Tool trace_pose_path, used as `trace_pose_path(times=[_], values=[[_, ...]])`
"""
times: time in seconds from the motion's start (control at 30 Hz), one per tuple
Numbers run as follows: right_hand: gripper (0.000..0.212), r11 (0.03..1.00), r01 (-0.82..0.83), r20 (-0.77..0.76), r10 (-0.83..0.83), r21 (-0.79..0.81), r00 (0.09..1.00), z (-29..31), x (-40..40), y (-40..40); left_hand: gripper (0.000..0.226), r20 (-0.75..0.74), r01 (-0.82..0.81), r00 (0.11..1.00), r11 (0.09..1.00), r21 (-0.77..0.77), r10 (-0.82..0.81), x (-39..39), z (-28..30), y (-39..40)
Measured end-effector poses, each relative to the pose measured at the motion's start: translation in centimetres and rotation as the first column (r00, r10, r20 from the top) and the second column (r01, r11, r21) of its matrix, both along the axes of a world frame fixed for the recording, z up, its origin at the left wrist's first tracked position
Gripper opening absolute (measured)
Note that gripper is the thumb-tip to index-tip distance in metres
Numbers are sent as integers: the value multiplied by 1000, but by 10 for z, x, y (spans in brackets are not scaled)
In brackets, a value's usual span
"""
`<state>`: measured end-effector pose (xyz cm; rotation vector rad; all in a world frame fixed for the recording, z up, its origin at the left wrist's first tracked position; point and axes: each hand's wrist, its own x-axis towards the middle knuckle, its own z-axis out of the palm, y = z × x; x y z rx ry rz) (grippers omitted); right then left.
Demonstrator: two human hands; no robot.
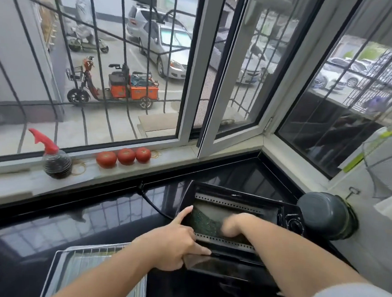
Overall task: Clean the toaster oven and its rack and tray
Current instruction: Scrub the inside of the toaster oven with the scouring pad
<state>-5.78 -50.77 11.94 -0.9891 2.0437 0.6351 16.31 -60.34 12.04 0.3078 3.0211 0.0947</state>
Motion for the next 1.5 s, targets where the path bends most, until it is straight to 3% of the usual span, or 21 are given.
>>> trace_pose_path(times=[0.03, 0.17, 0.23, 0.37, 0.43, 0.5, 0.63, 0.7, 0.93, 1.07, 1.2, 1.27, 1.33, 1.4, 1.5], values=[[42, 998, -52, -26, 51, -25, 998, 11, 6, 12, 53, -14, -8, 1000, 1000, -27, 8, 1, 3, 1], [57, 993, 6, -81, -16, -120, 997, 3, -7, 35, 66, -25, -32, 999, 999, -38, 31, 4, 8, 7], [58, 990, -35, -47, 28, -136, 998, 7, -9, 40, 67, -31, -44, 999, 999, -22, 44, 10, 8, 13], [39, 973, -146, 34, 154, -177, 987, 1, -11, 48, 63, -34, -67, 997, 997, 31, 68, 22, 6, 18], [42, 970, -172, 78, 187, -170, 979, -9, -13, 40, 63, -17, -84, 996, 995, 52, 85, 26, 9, 19], [55, 964, -145, 157, 182, -222, 971, -19, -11, 24, 67, 15, -115, 993, 991, 70, 114, 28, 12, 19], [50, 945, -119, 328, 221, -303, 919, -51, 14, -12, 66, 32, -167, 986, 978, 127, 164, 27, 8, 17], [45, 964, -92, 349, 179, -250, 920, -74, 18, -19, 73, 2, -177, 984, 976, 127, 179, 27, 0, 17], [45, 993, -98, 88, 104, -71, 991, -94, -39, -3, 75, -41, -214, 973, 951, 222, 228, 26, -6, 18], [48, 977, -213, 94, 214, -30, 972, -119, -48, -7, 72, -28, -227, 971, 947, 226, 239, 25, -6, 19], [50, 987, -136, 284, 107, 85, 953, -92, -18, -5, 54, -59, -214, 970, 943, 254, 236, 26, -5, 21], [53, 997, -72, 282, 68, 2, 957, -88, -15, -14, 50, -62, -220, 968, 940, 261, 244, 26, -5, 20], [59, 980, -59, 229, 103, -191, 968, -90, -16, -26, 51, -56, -218, 969, 942, 256, 239, 26, -5, 18], [58, 967, -93, 151, 131, -239, 980, -89, -8, -35, 60, -53, -232, 967, 945, 229, 250, 26, -7, 18], [44, 970, -238, 167, 244, -55, 955, -87, 4, -29, 71, -38, -240, 967, 950, 202, 253, 26, -10, 17]])
